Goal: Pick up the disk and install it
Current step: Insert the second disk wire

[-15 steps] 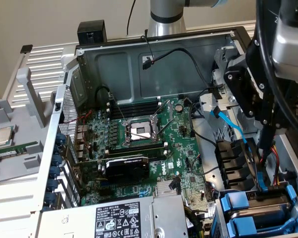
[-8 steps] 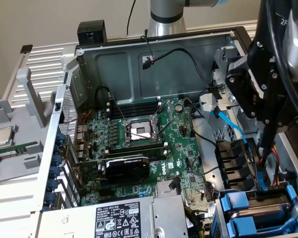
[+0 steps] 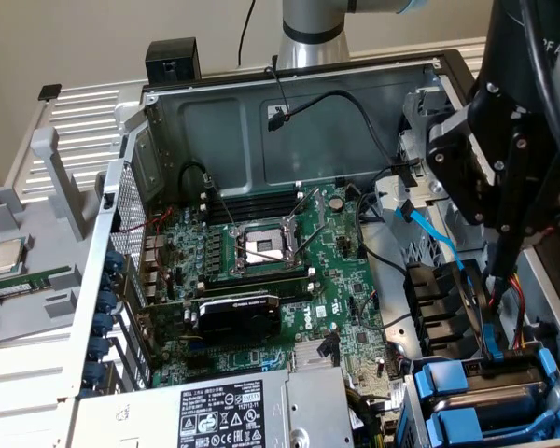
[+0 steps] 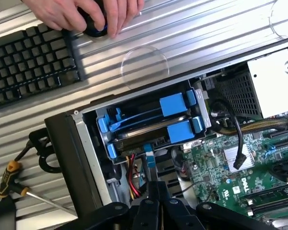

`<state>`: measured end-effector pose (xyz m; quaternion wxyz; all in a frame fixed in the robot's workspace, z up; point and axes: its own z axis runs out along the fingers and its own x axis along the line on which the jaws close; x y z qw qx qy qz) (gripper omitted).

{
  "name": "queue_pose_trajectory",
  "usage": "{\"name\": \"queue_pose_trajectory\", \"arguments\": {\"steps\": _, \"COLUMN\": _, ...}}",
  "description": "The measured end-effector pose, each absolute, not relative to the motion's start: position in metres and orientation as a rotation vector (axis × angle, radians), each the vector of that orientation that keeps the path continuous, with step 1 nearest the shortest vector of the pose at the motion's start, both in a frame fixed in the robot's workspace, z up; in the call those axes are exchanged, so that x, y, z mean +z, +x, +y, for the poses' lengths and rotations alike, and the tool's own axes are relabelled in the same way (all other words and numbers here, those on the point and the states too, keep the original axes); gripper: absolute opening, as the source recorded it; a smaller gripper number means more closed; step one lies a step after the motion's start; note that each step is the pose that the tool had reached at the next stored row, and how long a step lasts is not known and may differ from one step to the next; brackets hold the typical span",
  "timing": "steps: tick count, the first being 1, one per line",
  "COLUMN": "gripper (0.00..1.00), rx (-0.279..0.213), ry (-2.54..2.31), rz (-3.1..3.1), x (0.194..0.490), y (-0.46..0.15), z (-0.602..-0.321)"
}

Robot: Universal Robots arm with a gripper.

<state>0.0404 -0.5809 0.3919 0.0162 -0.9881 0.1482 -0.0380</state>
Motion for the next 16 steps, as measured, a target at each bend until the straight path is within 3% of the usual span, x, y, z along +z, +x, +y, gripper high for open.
{"name": "queue_pose_trajectory", "arguments": {"steps": 16, "gripper": 0.11, "rx": -0.054, "ry": -3.099, "rz": 0.23, "x": 0.3919, "y": 0.0458, "z": -0.5809}}
